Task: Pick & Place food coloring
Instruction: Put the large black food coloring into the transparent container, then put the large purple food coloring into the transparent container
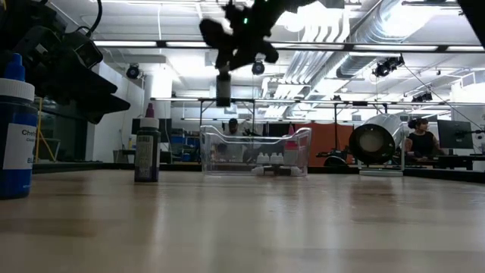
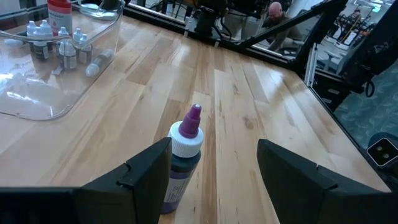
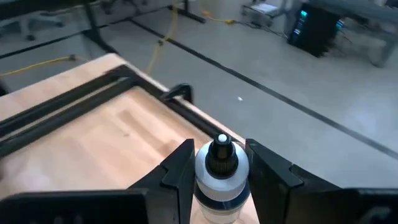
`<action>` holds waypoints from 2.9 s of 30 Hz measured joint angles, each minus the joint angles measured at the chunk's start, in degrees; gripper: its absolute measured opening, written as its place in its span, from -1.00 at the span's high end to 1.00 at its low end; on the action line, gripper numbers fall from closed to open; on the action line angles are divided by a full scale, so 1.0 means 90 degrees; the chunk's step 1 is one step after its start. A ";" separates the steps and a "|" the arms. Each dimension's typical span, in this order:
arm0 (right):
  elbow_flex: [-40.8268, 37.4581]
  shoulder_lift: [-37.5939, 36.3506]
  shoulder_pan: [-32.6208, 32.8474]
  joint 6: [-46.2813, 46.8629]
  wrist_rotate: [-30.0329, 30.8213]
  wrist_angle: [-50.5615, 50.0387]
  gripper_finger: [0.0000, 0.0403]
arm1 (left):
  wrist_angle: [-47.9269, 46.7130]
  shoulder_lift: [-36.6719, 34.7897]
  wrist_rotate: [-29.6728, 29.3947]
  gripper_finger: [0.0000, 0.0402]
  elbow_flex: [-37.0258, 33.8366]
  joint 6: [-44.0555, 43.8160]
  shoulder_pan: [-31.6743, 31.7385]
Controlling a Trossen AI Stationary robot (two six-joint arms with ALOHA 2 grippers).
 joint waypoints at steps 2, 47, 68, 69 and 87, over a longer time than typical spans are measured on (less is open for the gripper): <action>0.0000 0.0141 -0.0149 0.0228 0.0106 0.0036 0.44 | 0.0000 0.0000 0.0001 -0.17 0.0000 0.0000 0.0000; 0.0711 0.1874 -0.0697 0.3670 0.0989 -0.1404 0.44 | -0.0005 0.0002 0.0001 -0.17 0.0000 0.0000 0.0000; 0.1554 0.2558 -0.0791 0.3633 0.0590 -0.1754 0.26 | -0.0002 0.0002 0.0001 -0.17 0.0000 0.0000 -0.0002; 0.1552 0.2558 -0.0791 0.3624 0.0594 -0.1748 0.19 | -0.0002 0.0002 -0.0001 -0.17 0.0000 0.0000 0.0000; 0.1600 0.1893 -0.0766 0.1984 0.0757 -0.1676 -0.07 | -0.0001 0.0000 0.0001 -0.17 0.0000 0.0000 0.0000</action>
